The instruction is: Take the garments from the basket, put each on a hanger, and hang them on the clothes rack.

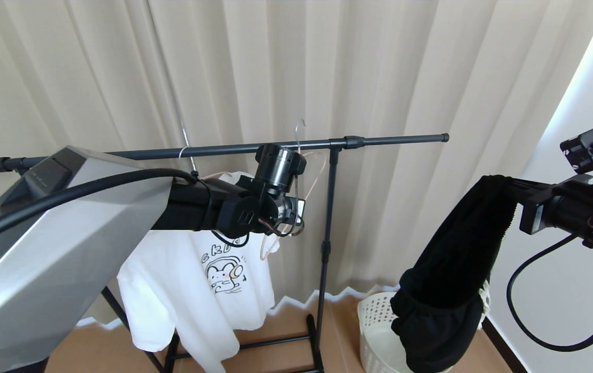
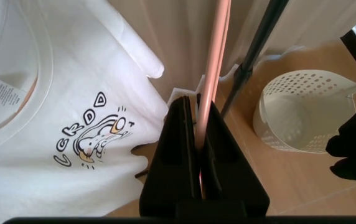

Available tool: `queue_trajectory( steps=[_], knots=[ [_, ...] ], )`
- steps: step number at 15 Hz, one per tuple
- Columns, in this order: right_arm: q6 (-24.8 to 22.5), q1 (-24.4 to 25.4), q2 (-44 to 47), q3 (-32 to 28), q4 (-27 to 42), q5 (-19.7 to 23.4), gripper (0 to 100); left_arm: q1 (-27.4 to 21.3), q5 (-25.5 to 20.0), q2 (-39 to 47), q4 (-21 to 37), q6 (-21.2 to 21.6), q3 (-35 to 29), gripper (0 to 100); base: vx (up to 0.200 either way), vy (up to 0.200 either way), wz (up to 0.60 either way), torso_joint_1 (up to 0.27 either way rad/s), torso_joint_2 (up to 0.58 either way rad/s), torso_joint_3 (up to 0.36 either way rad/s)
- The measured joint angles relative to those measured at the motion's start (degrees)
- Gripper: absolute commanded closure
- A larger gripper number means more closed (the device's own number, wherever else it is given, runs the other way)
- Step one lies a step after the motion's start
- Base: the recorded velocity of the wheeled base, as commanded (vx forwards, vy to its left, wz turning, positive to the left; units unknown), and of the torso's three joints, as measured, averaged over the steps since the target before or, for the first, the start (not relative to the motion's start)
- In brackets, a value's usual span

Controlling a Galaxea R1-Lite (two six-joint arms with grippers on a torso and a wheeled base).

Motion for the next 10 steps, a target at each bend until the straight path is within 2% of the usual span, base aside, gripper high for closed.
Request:
queue_trajectory(
  steps=[5, 10],
  knots=[
    [0.0, 3.8, -0.1, 0.8, 0.0, -2.5, 100, 0.0, -0.3, -5.8, -9.7, -0.1, 13.1, 100, 0.0, 0.0, 0.0, 0.0, 0.0, 0.0],
    [0.0, 5.8, -0.4, 1.3, 0.1, -2.7, 100, 0.0, -3.7, -12.4, -15.4, 0.0, 24.5, 100, 0.0, 0.0, 0.0, 0.0, 0.0, 0.0]
  ],
)
